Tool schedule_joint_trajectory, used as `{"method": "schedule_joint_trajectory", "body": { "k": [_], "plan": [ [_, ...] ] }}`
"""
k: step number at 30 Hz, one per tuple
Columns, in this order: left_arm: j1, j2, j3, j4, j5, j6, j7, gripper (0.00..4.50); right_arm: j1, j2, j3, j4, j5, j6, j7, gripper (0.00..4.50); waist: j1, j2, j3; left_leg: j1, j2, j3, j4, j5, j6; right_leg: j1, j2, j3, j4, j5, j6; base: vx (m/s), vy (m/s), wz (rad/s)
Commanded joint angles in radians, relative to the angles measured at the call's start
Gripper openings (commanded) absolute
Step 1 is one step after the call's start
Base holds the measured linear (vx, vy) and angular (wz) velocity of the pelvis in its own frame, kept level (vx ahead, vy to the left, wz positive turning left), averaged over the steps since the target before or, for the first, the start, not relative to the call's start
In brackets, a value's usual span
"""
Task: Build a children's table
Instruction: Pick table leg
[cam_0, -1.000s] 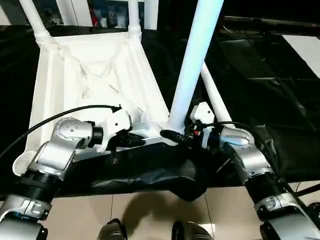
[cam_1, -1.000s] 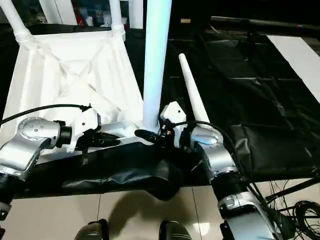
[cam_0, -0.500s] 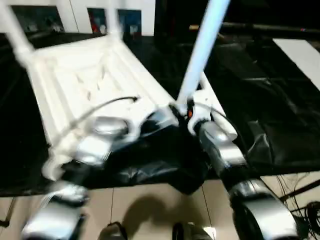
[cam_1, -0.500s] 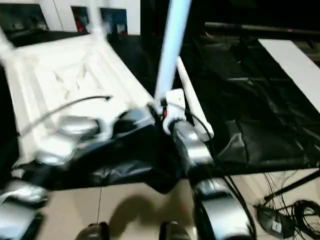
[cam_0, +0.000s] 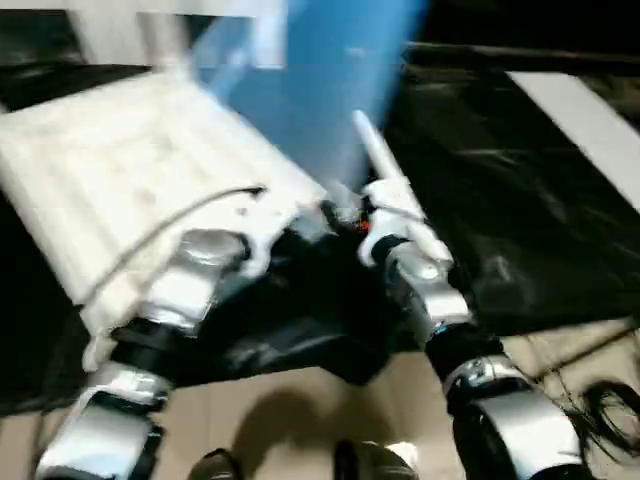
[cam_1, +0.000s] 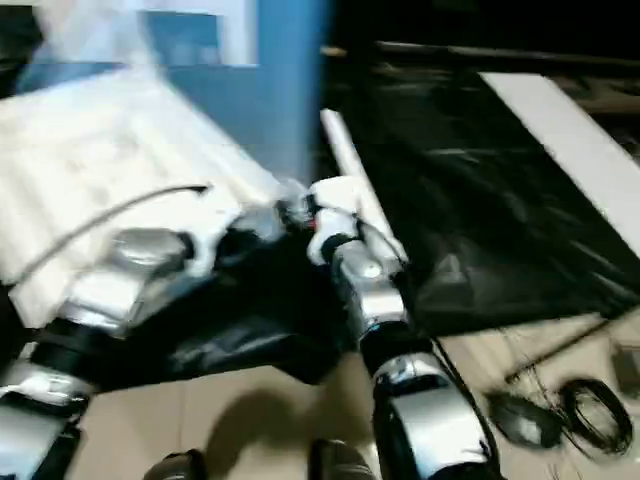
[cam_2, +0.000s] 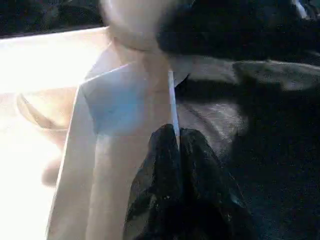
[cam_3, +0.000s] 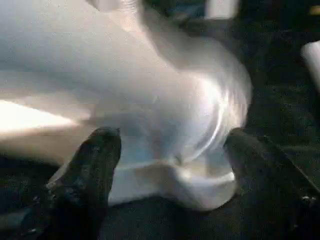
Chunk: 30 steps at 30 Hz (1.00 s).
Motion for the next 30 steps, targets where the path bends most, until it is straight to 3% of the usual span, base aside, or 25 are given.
{"method": "schedule_joint_trajectory", "body": {
  "k": [1,2,4,6,9,11,14,15,16,17,18,19,20,21,22,24,28,30],
  "plan": [
    [0.030,0.018,-0.020,-0.022,-0.015,-0.041,-0.078,0.00,0.016,-0.022,0.038,-0.053,0.001,0.024,0.083,3.83,0.012,0.007,-0.065,0.014,0.006,-0.003,-0.066,-0.357,0.018,0.045,-0.035,0.024,-0.090,-0.368,-0.126,0.000,0.000,0.00],
    [0.038,0.038,-0.021,-0.033,-0.025,-0.034,-0.111,0.00,0.028,-0.050,0.043,-0.091,0.010,0.040,0.133,3.83,0.012,0.009,-0.065,0.017,0.010,0.002,-0.063,-0.351,0.030,0.039,-0.037,0.028,-0.088,-0.344,-0.146,0.000,0.000,0.00],
    [0.053,0.085,-0.021,-0.053,-0.053,-0.032,-0.183,0.00,0.061,-0.119,0.056,-0.162,0.019,0.082,0.246,3.83,0.024,0.012,-0.068,0.016,0.013,0.006,-0.061,-0.314,0.043,0.041,-0.034,0.029,-0.083,-0.306,-0.165,0.000,0.000,0.00],
    [0.057,0.113,-0.024,-0.064,-0.062,-0.031,-0.210,0.00,0.079,-0.155,0.064,-0.190,0.006,0.088,0.283,3.83,0.030,0.015,-0.068,0.024,0.015,0.015,-0.058,-0.284,0.044,0.032,-0.028,0.031,-0.081,-0.236,-0.195,0.000,0.000,0.00],
    [0.054,0.131,-0.019,-0.053,-0.060,0.003,-0.207,0.00,0.108,-0.173,0.064,-0.233,-0.010,0.124,0.268,3.83,0.031,0.012,-0.070,0.012,0.015,0.015,-0.059,-0.250,0.037,0.044,-0.031,0.030,-0.070,-0.204,-0.199,0.000,0.000,0.00],
    [0.056,0.132,-0.020,-0.049,-0.055,0.013,-0.200,0.00,0.122,-0.173,0.067,-0.250,-0.013,0.136,0.251,3.83,0.030,0.012,-0.072,0.010,0.015,0.015,-0.059,-0.238,0.035,0.046,-0.031,0.030,-0.067,-0.187,-0.200,0.000,0.000,0.00],
    [0.058,0.098,-0.002,-0.025,-0.031,0.044,-0.110,0.00,0.165,-0.138,0.041,-0.287,-0.024,0.251,0.082,3.83,0.029,0.012,-0.074,0.015,0.014,0.016,-0.060,-0.248,0.017,0.044,-0.031,0.032,-0.071,-0.216,-0.189,0.000,0.000,0.00],
    [0.060,0.075,0.017,-0.024,-0.036,0.057,-0.073,0.00,0.176,-0.093,-0.031,-0.300,0.019,0.365,-0.054,3.83,0.028,0.013,-0.074,0.016,0.013,0.016,-0.060,-0.257,0.012,0.043,-0.030,0.032,-0.071,-0.230,-0.185,0.000,0.000,0.00],
    [0.061,0.073,0.018,-0.024,-0.037,0.059,-0.071,0.00,0.177,-0.089,-0.039,-0.303,0.025,0.376,-0.067,3.83,0.028,0.015,-0.076,0.018,0.013,0.015,-0.061,-0.274,0.002,0.041,-0.031,0.033,-0.074,-0.255,-0.175,0.000,0.000,0.00],
    [0.064,0.063,0.023,-0.030,-0.047,0.072,-0.060,0.00,0.186,-0.060,-0.096,-0.318,0.063,0.437,-0.149,3.83,0.030,0.022,-0.078,0.018,0.012,0.013,-0.063,-0.286,-0.006,0.042,-0.031,0.032,-0.075,-0.270,-0.171,0.000,0.000,0.00],
    [0.067,0.062,0.023,-0.032,-0.050,0.075,-0.059,0.00,0.190,-0.052,-0.111,-0.323,0.073,0.446,-0.170,3.83,0.031,0.024,-0.084,0.016,0.010,0.011,-0.062,-0.292,-0.022,0.045,-0.030,0.031,-0.074,-0.263,-0.156,0.000,0.000,0.00],
    [0.068,0.062,0.021,-0.034,-0.051,0.077,-0.061,0.00,0.193,-0.038,-0.144,-0.322,0.102,0.456,-0.202,3.83,0.033,0.034,-0.087,0.017,0.010,0.011,-0.063,-0.295,-0.025,0.046,-0.032,0.031,-0.074,-0.249,-0.153,0.000,0.000,0.00],
    [0.068,0.066,0.016,-0.032,-0.058,0.075,-0.068,0.00,0.200,-0.027,-0.175,-0.327,0.126,0.466,-0.229,3.83,0.028,0.032,-0.088,0.015,0.010,0.010,-0.063,-0.291,-0.027,0.046,-0.031,0.031,-0.072,-0.232,-0.153,0.000,0.000,0.00],
    [0.067,0.069,0.014,-0.031,-0.062,0.072,-0.074,0.00,0.203,-0.025,-0.183,-0.329,0.130,0.466,-0.236,3.83,0.028,0.041,-0.093,0.017,0.008,0.011,-0.061,-0.282,-0.029,0.048,-0.029,0.030,-0.070,-0.197,-0.159,0.000,0.000,0.00],
    [0.067,0.069,0.014,-0.031,-0.062,0.072,-0.074,0.00,0.203,-0.025,-0.183,-0.329,0.130,0.466,-0.236,3.83,0.027,0.038,-0.093,0.016,0.008,0.012,-0.060,-0.284,-0.029,0.047,-0.027,0.030,-0.070,-0.186,-0.163,0.000,0.000,0.00],
    [0.053,0.085,0.007,-0.007,-0.054,0.060,-0.084,0.00,0.204,-0.044,-0.185,-0.332,0.109,0.461,-0.241,3.83,0.029,0.046,-0.099,0.016,0.006,0.014,-0.056,-0.264,-0.024,0.051,-0.027,0.030,-0.066,-0.138,-0.182,0.000,0.000,0.00],
    [0.040,0.093,0.010,0.014,-0.051,0.053,-0.084,0.00,0.207,-0.062,-0.188,-0.360,0.101,0.481,-0.249,3.83,0.031,0.044,-0.103,0.013,0.003,0.015,-0.052,-0.234,-0.014,0.060,-0.026,0.029,-0.063,-0.099,-0.193,0.000,0.000,0.00],
    [0.045,0.093,0.015,0.004,-0.051,0.061,-0.082,0.00,0.214,-0.062,-0.200,-0.401,0.103,0.528,-0.270,3.83,0.033,0.043,-0.105,0.013,0.003,0.015,-0.052,-0.237,-0.011,0.062,-0.028,0.029,-0.065,-0.130,-0.187,0.000,0.000,0.00]
  ]
}}
